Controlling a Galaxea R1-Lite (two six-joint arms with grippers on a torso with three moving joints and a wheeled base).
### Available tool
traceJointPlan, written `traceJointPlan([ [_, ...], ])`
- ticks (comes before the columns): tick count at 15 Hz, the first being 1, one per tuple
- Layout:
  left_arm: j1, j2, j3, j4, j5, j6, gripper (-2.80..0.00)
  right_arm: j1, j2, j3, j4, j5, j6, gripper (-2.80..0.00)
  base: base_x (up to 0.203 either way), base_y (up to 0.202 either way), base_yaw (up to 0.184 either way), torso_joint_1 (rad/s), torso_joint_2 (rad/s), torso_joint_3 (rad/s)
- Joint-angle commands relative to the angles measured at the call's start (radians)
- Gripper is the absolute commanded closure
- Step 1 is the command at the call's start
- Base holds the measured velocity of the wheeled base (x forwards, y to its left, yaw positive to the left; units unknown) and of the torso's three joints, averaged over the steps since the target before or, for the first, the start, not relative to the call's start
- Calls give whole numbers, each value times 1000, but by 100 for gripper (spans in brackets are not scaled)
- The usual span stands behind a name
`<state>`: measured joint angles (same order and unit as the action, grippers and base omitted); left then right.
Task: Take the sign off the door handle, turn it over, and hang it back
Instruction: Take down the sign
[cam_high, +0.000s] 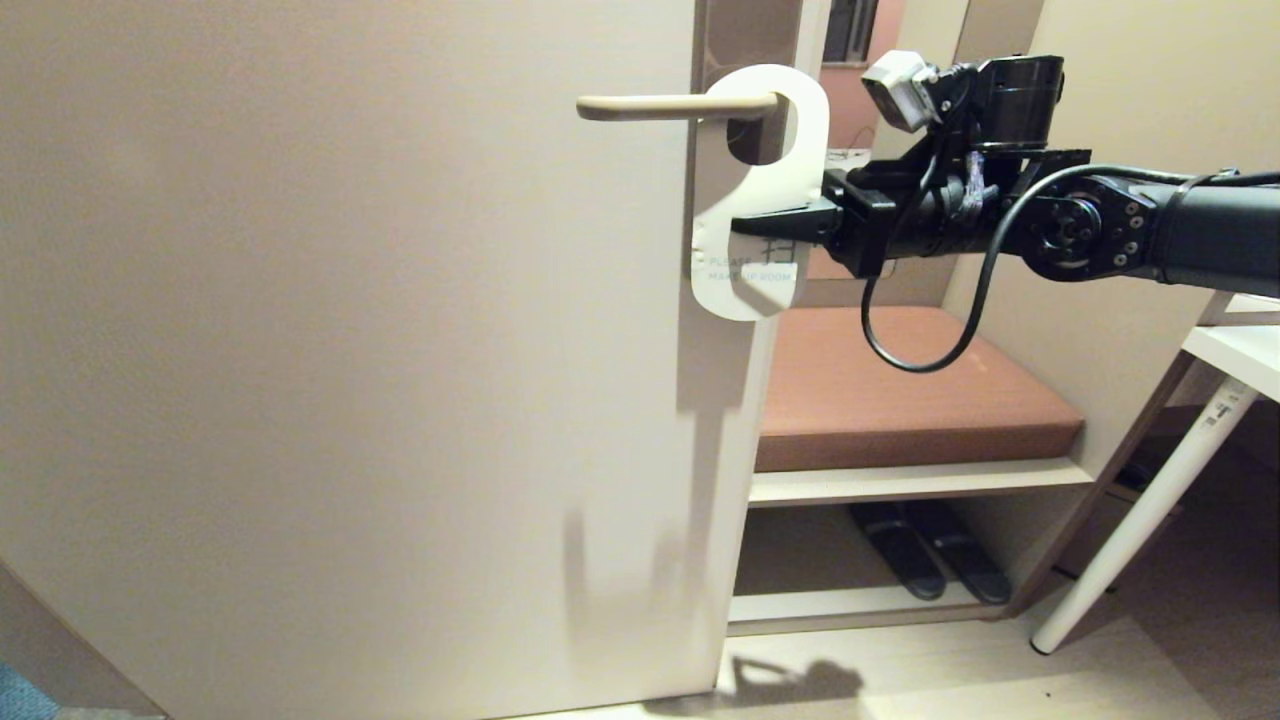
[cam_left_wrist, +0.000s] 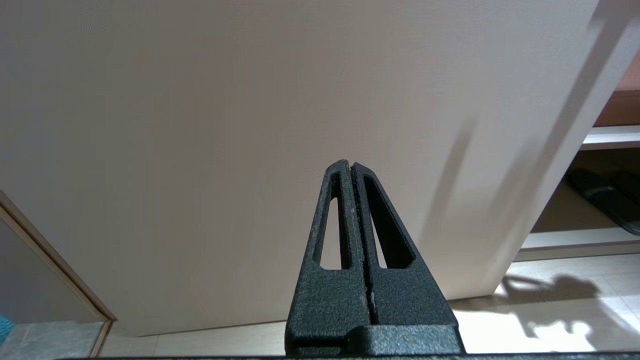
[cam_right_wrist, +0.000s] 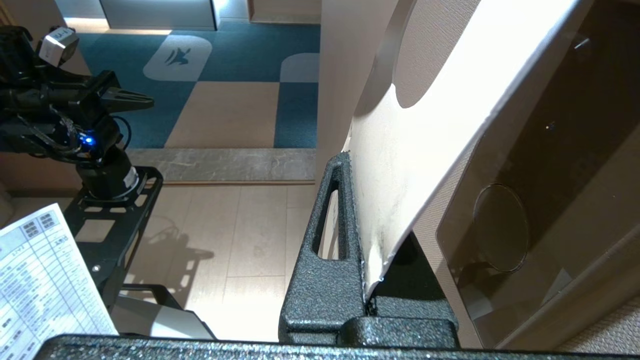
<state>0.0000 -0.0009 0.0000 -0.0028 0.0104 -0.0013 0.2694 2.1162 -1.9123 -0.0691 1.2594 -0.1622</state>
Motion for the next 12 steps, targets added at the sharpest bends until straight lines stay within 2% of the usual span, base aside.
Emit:
traceJointPlan([
  [1, 0, 1, 0, 0, 0, 0, 0, 1, -2, 8, 0, 8, -3, 0, 0, 0, 0, 0, 0, 0],
  [6, 0, 1, 0, 0, 2, 0, 0, 2, -27, 36, 6, 3, 4, 0, 0, 0, 0, 0, 0, 0],
  [12, 0, 1, 0, 0, 0, 0, 0, 2, -56, 75, 5, -96, 5, 0, 0, 0, 0, 0, 0, 0],
])
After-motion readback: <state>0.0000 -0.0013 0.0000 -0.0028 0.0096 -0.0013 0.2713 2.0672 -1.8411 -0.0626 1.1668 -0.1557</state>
